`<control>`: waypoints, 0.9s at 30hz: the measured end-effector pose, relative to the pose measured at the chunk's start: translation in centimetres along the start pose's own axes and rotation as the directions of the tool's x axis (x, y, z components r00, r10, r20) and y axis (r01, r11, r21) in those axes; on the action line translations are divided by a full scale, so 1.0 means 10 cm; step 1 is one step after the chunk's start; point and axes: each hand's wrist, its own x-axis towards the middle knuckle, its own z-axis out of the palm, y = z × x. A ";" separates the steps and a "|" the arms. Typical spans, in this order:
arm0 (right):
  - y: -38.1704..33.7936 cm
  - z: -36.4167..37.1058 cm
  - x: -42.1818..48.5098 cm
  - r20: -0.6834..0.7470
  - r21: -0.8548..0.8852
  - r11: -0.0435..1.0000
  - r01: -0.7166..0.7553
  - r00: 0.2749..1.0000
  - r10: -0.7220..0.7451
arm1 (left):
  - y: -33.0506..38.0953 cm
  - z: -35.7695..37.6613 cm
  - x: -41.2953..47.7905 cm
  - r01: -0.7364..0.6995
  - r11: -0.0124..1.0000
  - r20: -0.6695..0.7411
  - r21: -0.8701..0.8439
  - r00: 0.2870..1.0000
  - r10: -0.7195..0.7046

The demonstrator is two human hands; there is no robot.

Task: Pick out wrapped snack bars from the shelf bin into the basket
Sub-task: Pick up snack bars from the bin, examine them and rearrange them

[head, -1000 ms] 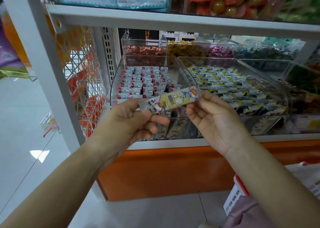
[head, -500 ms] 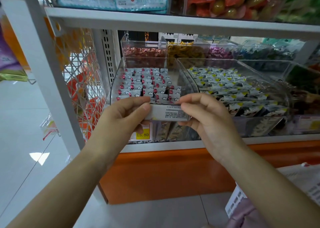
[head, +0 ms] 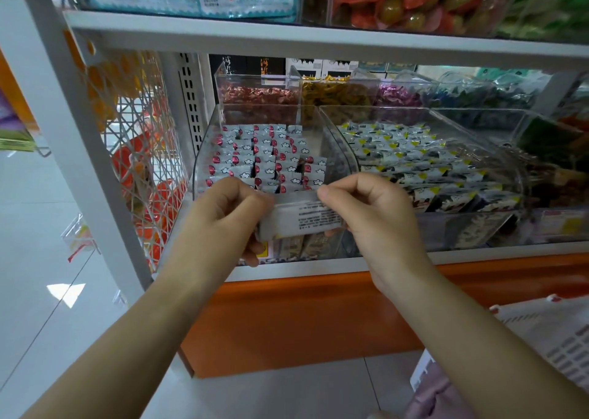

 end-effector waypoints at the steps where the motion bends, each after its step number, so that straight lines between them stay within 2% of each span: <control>1: 0.00 0.00 0.00 0.008 0.006 1.000 0.003 1.000 -0.003 | -0.01 -0.01 0.01 0.010 1.000 -0.011 -0.003 1.000 -0.010; 4: 0.01 0.00 0.00 0.019 0.048 0.999 -0.019 1.000 0.018 | -0.01 -0.01 0.03 0.022 0.999 -0.031 -0.024 0.999 -0.023; 8: 0.07 -0.02 0.04 -0.037 0.152 0.983 -0.100 0.994 0.107 | 0.03 0.03 0.00 -0.087 0.994 0.045 0.068 0.995 0.085; 10: 0.09 -0.03 0.07 0.005 0.247 0.957 -0.152 0.988 0.156 | 0.04 0.08 -0.01 -0.134 0.984 0.068 0.116 0.990 0.127; 12: 0.11 -0.02 0.07 0.106 0.314 0.931 -0.187 0.981 0.161 | 0.05 0.12 0.05 -0.156 0.978 0.025 0.142 0.988 0.154; 14: 0.12 0.00 0.09 0.155 0.236 0.958 -0.163 0.980 0.128 | 0.07 0.13 0.15 -0.138 0.980 -0.021 0.141 0.990 0.142; 16: 0.10 0.03 0.17 0.118 0.179 0.976 -0.123 0.988 0.102 | 0.11 0.11 0.28 -0.121 0.979 -0.038 0.165 0.991 0.129; 20: 0.05 0.03 0.45 0.019 0.232 0.964 -0.133 0.991 0.132 | 0.13 0.07 0.55 -0.146 0.930 -0.033 0.336 0.985 0.167; 21: 0.04 0.04 0.54 -0.010 0.225 0.964 -0.140 0.989 0.146 | 0.10 0.04 0.59 -0.161 0.893 -0.049 0.421 0.979 0.200; 22: 0.03 0.06 0.63 -0.043 0.215 0.966 -0.145 0.987 0.157 | 0.05 0.00 0.63 -0.186 0.807 -0.056 0.561 0.964 0.261; 23: 0.03 0.08 0.74 -0.073 0.200 0.970 -0.141 0.985 0.158 | 0.01 -0.03 0.65 -0.207 0.643 -0.037 0.737 0.938 0.345; 24: 0.03 0.12 0.85 -0.095 0.172 0.977 -0.126 0.985 0.144 | -0.03 -0.06 0.67 -0.219 0.438 0.022 0.872 0.911 0.411; 25: 0.03 0.18 0.97 -0.107 0.126 0.987 -0.104 0.987 0.117 | -0.08 -0.09 0.68 -0.220 0.269 0.090 0.938 0.901 0.423; 26: 0.04 0.25 1.10 -0.111 0.066 0.995 -0.073 0.991 0.080 | -0.11 -0.11 0.70 -0.213 0.184 0.128 0.960 0.914 0.385; 27: 0.06 0.32 1.24 -0.108 -0.003 0.999 -0.037 0.994 0.037 | -0.13 -0.13 0.72 -0.199 0.161 0.136 0.967 0.932 0.336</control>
